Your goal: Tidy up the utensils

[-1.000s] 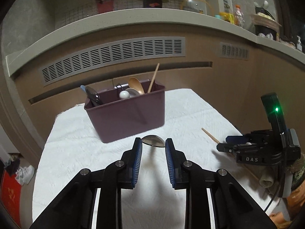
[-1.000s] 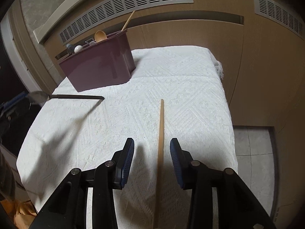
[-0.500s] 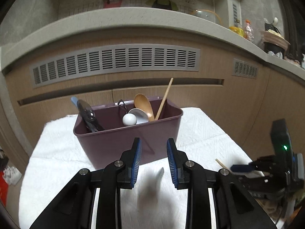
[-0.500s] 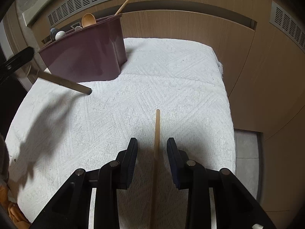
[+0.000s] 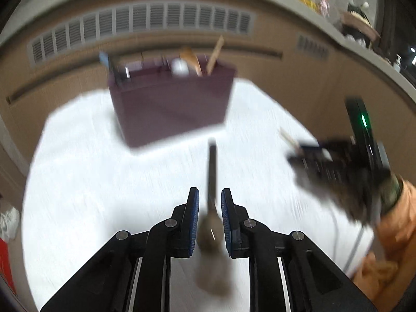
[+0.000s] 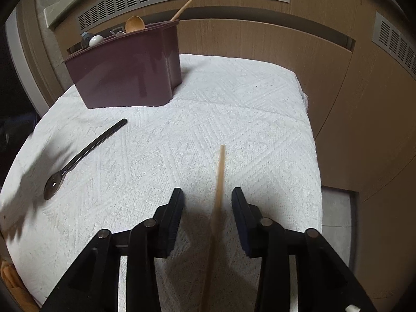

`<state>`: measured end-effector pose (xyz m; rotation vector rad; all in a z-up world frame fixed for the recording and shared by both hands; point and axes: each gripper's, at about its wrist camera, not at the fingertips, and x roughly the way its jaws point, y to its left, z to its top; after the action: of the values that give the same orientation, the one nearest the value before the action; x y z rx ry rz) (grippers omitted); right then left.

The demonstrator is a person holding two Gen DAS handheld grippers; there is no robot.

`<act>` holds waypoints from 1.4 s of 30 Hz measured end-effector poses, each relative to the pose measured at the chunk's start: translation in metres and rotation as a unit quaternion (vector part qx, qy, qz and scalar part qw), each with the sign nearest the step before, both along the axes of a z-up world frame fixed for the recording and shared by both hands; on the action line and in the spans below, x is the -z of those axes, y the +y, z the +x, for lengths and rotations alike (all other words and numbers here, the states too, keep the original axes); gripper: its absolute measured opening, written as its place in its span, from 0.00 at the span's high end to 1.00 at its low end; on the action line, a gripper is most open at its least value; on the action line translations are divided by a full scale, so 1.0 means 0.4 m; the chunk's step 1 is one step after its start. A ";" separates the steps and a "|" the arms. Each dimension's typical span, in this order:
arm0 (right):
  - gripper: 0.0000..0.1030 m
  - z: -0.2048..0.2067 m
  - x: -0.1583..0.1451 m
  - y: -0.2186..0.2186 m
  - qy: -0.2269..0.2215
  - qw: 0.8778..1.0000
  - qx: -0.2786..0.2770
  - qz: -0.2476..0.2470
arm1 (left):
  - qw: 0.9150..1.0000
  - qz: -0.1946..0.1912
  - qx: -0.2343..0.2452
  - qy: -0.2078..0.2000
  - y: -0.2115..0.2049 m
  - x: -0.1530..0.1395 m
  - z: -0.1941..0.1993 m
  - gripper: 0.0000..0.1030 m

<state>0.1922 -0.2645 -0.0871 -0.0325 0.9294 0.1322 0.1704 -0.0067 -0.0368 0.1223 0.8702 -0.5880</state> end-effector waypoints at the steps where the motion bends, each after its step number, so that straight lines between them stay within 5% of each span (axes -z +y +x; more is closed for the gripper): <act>1: 0.60 -0.001 0.000 0.003 -0.002 1.000 -0.001 -0.002 | 1.000 0.002 -0.002 0.006 0.002 0.014 -0.017 0.79; 5: 0.57 0.000 -0.001 0.002 -0.002 1.000 -0.005 0.000 | 1.000 0.017 -0.021 0.011 -0.013 0.075 -0.057 0.60; 11: 0.57 -0.003 -0.002 -0.002 -0.003 1.000 -0.003 0.000 | 0.997 0.053 -0.048 0.005 -0.051 0.120 -0.023 0.56; 19: 0.57 -0.040 -0.059 0.043 -0.026 0.999 -0.045 0.014 | 0.997 0.052 -0.058 -0.008 -0.052 0.102 -0.014 0.67; 31: 0.53 -0.081 -0.094 0.075 -0.040 0.997 -0.064 0.012 | 0.992 0.020 -0.056 -0.113 -0.009 -0.088 -0.107 0.69; 42: 0.53 -0.105 -0.089 0.026 -0.036 0.999 -0.037 0.006 | 0.987 -0.037 -0.084 -0.134 -0.055 -0.107 0.061 0.77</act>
<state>0.1504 -0.2543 -0.0517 -0.0597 0.8548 0.2051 0.1949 -0.0288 0.0061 0.0587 0.5893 -0.4329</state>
